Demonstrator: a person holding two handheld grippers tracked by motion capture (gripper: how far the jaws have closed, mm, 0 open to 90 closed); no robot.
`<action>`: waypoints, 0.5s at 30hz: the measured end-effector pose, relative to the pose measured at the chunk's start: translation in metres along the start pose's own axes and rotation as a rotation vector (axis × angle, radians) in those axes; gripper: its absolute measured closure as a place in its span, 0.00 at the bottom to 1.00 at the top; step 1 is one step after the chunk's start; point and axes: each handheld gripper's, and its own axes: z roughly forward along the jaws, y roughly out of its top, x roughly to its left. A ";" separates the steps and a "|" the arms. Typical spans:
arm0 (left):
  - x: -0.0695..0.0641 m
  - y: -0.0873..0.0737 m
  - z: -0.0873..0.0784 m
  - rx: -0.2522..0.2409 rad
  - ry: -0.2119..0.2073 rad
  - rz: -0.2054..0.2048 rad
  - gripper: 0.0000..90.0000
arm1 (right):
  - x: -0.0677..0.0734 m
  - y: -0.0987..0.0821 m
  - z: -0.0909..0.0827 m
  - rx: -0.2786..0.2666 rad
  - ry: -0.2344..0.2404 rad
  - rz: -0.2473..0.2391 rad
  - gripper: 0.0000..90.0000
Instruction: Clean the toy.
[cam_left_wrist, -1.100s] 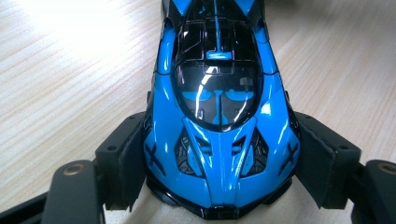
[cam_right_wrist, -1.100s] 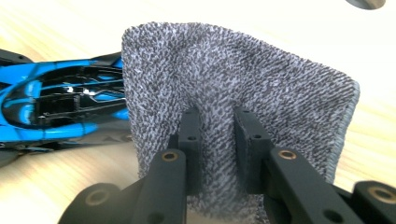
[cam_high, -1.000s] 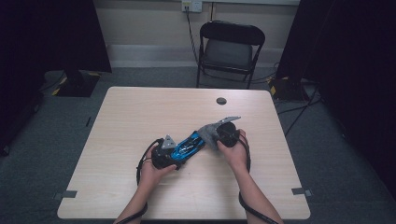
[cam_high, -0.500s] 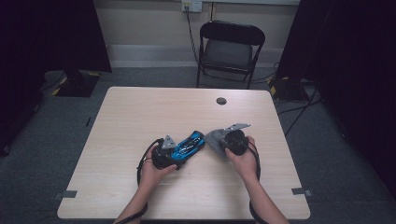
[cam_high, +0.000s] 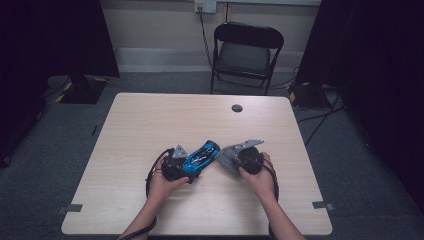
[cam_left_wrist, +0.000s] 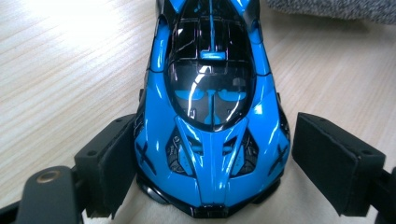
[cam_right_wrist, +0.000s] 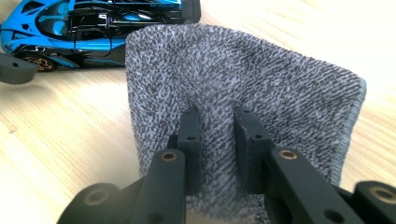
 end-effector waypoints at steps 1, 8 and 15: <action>0.000 0.001 -0.002 -0.006 -0.005 -0.012 0.19 | 0.000 0.000 0.000 -0.002 0.001 0.001 0.83; 0.001 0.014 -0.018 -0.065 -0.025 0.024 0.32 | -0.001 -0.001 -0.001 -0.003 0.004 0.004 0.82; -0.006 0.041 -0.015 -0.094 -0.047 0.047 0.44 | -0.001 -0.002 0.004 0.004 0.006 0.008 0.82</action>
